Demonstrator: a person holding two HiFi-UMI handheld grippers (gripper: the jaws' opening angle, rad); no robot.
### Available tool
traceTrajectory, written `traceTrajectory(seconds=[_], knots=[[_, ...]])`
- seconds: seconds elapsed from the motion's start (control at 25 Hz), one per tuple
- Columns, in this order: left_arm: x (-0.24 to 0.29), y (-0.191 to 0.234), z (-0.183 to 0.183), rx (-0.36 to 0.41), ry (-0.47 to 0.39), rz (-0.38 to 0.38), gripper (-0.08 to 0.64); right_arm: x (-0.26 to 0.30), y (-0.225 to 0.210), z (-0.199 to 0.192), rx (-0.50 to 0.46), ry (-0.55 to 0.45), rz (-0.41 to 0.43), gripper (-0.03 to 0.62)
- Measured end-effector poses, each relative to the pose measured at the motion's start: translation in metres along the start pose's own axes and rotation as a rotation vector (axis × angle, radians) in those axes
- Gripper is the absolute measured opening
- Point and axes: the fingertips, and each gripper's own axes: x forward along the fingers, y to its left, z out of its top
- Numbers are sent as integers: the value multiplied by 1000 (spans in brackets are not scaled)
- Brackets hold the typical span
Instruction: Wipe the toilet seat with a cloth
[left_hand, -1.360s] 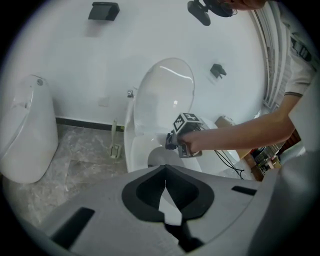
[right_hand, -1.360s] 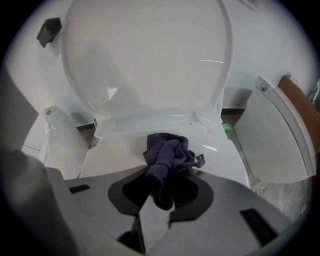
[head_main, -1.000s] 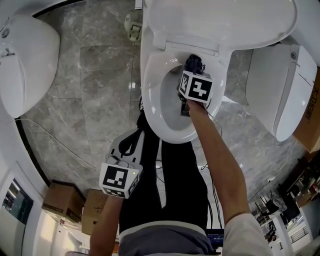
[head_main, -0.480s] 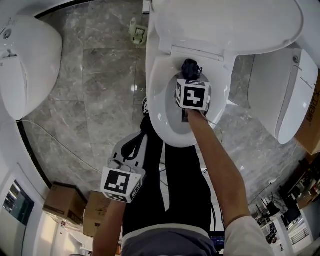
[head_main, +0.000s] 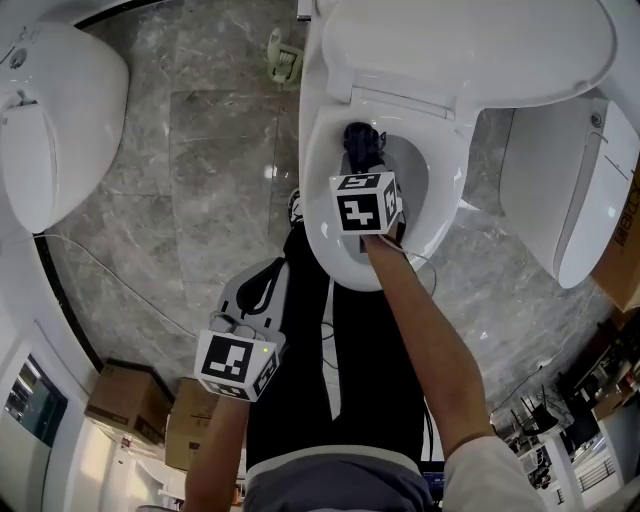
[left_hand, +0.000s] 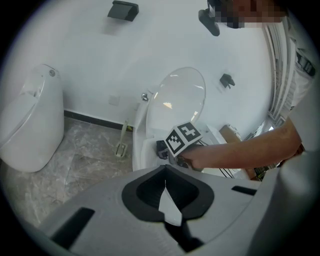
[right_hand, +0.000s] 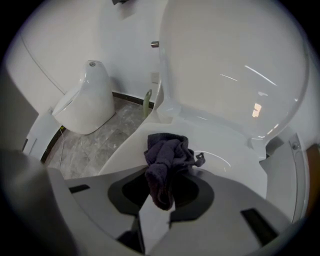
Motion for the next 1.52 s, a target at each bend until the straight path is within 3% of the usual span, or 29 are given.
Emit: traceTrajectory(seconds=[0.44,0.96,1.28,1.52], knots=[[-2,0,-3,9,-3,-17,9,-9,41,-21,-275,9,29,86],[-14,22,-12,-69,-8,24,9,-30,84,-71,-546,29,136,87],[-5,8,-18,-35,33,0,9,-42,99,-99,-706,47,153,89],[5,-4,-15,2,57,-23,9,-51,105,-126,-908,58,156,89]])
